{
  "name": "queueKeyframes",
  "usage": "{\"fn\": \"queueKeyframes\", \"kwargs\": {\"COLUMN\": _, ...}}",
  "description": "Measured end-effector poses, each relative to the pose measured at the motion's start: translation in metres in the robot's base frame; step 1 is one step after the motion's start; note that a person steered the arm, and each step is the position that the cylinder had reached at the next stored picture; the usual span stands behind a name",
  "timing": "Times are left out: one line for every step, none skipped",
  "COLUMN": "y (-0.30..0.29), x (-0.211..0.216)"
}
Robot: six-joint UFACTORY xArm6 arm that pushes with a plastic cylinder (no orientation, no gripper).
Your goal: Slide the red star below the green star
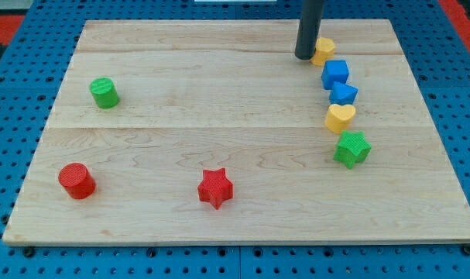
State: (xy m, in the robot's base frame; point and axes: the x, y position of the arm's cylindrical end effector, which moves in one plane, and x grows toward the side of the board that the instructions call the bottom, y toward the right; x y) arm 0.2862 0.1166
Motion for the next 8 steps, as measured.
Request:
{"fn": "queueKeyframes", "kwargs": {"y": 0.002, "x": 0.000}}
{"fn": "queueKeyframes", "kwargs": {"y": -0.013, "x": 0.002}}
{"fn": "queueKeyframes", "kwargs": {"y": -0.078, "x": 0.028}}
{"fn": "queueKeyframes", "kwargs": {"y": -0.133, "x": 0.083}}
{"fn": "queueKeyframes", "kwargs": {"y": -0.168, "x": 0.118}}
{"fn": "queueKeyframes", "kwargs": {"y": -0.169, "x": 0.118}}
{"fn": "queueKeyframes", "kwargs": {"y": -0.169, "x": 0.119}}
{"fn": "queueKeyframes", "kwargs": {"y": -0.195, "x": 0.153}}
